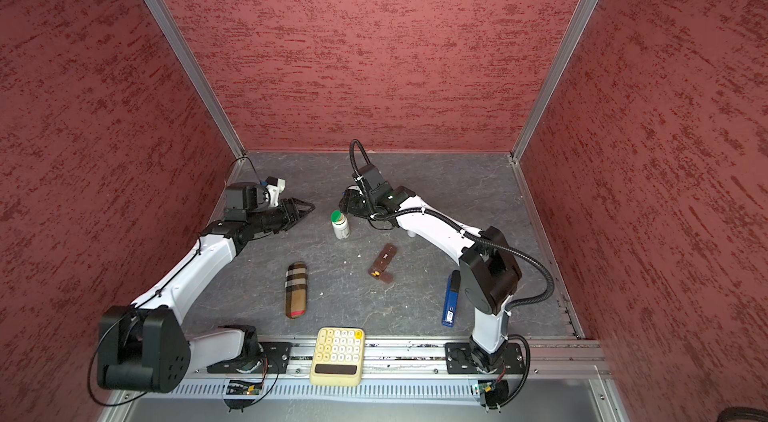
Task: Sort the pills into containers
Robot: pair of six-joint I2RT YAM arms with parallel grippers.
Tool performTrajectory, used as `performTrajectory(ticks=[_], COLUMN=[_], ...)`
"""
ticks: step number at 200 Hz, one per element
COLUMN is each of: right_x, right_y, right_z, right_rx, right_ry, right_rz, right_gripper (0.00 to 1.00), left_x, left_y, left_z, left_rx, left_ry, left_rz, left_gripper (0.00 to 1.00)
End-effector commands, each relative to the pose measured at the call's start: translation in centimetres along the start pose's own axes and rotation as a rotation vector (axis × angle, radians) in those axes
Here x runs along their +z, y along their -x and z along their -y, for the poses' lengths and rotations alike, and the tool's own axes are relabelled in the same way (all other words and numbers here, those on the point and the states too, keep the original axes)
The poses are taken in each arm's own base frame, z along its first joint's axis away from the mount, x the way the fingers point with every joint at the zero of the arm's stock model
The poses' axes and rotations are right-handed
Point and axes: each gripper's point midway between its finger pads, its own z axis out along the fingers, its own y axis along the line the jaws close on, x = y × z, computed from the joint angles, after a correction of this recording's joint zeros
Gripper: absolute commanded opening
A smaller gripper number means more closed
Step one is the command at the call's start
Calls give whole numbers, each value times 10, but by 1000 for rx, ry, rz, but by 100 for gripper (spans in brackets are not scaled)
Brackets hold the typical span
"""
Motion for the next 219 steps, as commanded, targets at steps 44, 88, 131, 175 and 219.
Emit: performTrajectory(ticks=[44, 88, 131, 175, 219], right_x=[33, 42, 48, 54, 57], right_y=[-6, -6, -6, -7, -9], right_z=[-2, 2, 8, 13, 14], right_rx=[37, 38, 46, 53, 57], right_ry=[64, 56, 47, 44, 51], right_rz=[-108, -126, -131, -141, -151], right_gripper=[63, 62, 55, 48, 35], left_x=[22, 38, 46, 53, 64], left_y=[-11, -17, -17, -13, -15], left_z=[-2, -7, -12, -12, -16], left_rx=[-48, -50, -54, -55, -60], left_ry=[-54, -48, -42, -41, -17], left_rz=[-116, -154, -170, -173, -194], left_gripper=[48, 46, 43, 42, 40])
